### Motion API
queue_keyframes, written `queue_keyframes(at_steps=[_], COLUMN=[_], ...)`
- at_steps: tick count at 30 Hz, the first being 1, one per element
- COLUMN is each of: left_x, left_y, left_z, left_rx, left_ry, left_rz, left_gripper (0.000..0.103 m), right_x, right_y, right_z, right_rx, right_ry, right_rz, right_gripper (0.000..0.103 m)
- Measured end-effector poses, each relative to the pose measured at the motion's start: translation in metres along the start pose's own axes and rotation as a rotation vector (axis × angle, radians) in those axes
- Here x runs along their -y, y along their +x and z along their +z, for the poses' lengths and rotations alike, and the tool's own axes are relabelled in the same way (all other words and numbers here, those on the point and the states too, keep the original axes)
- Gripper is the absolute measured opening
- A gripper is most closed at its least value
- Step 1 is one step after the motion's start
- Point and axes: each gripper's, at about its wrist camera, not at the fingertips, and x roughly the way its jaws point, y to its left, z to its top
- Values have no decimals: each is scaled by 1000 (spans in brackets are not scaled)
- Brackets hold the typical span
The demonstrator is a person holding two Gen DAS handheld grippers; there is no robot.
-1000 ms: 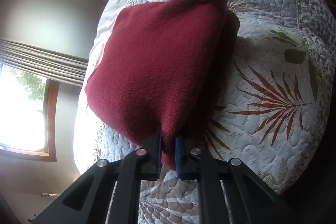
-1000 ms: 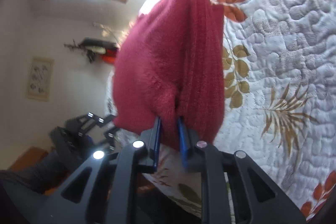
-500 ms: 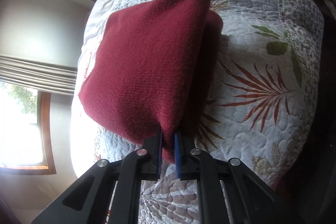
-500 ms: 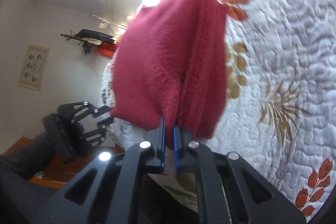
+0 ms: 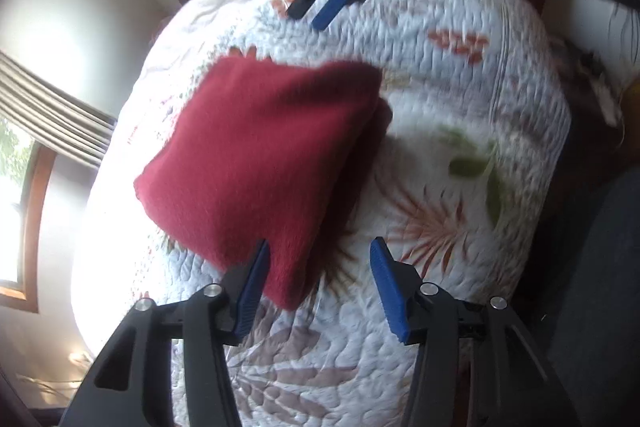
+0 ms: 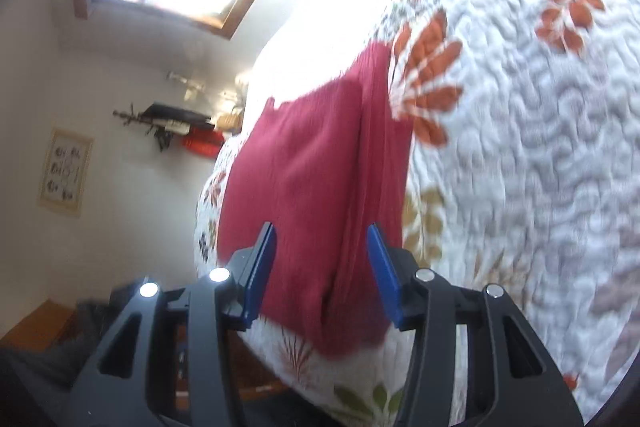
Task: Fold small clothes
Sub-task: 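Press the folded sweater flat with the left gripper while the right gripper pinches its edge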
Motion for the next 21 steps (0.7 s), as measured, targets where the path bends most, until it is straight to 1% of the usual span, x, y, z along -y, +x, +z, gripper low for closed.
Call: queue_keyframes(at_steps=[1, 3, 5, 6, 7, 8, 9, 10, 11, 12, 13, 14, 15, 16, 17, 18, 19, 20, 21], left_x=[0, -3, -4, -3, -4, -3, -3, -2, 0, 3, 7, 10, 15, 17, 17, 15, 11, 8, 4], left_y=[-1, 4, 21, 33, 39, 51, 61, 73, 82, 89, 94, 99, 105, 108, 109, 107, 101, 95, 87], left_z=[5, 14, 28, 33, 39, 42, 45, 46, 45, 44, 41, 40, 38, 36, 35, 34, 33, 33, 32], left_rx=[26, 66, 62, 49, 34, 2, -45, -88, -111, -129, -141, -158, -169, -176, -177, -175, -170, -160, -144], left_ry=[-12, -32, -35, -31, -27, -26, -28, -24, -13, -4, 2, 7, 14, 19, 15, 3, -20, -43, -65], left_rz=[3, 9, 6, 2, -12, -37, -63, -88, -99, -113, -128, -140, -139, -140, -145, -155, -177, -199, -219], left_gripper=[56, 62, 62, 62, 59, 55, 37, 16, 10, 8, 7, 7, 7, 7, 7, 7, 8, 10, 13], right_x=[1, 4, 6, 6, 6, 5, -1, -5, -14, -13, -6, 3, 14, 21, 23, 21, 19, 17, 14], right_y=[8, 26, 46, 55, 63, 67, 63, 58, 60, 57, 59, 68, 76, 85, 90, 89, 83, 75, 66], right_z=[12, 31, 45, 50, 53, 55, 56, 56, 56, 56, 58, 59, 55, 51, 50, 50, 49, 52, 54], right_rx=[11, 5, -6, -13, -25, -30, -6, 28, 52, 75, 79, 65, 35, 11, 7, 15, 27, 36, 46], right_ry=[8, 21, 19, 20, 16, 5, -17, -38, -46, -44, -32, 0, 36, 54, 58, 55, 56, 57, 51], right_rz=[-16, -30, -57, -73, -83, -95, -105, -99, -99, -122, -148, -168, -169, -162, -155, -142, -113, -104, -107], right_gripper=[48, 45, 45, 41, 22, 8, 8, 7, 7, 7, 7, 7, 7, 8, 9, 14, 17, 19, 21])
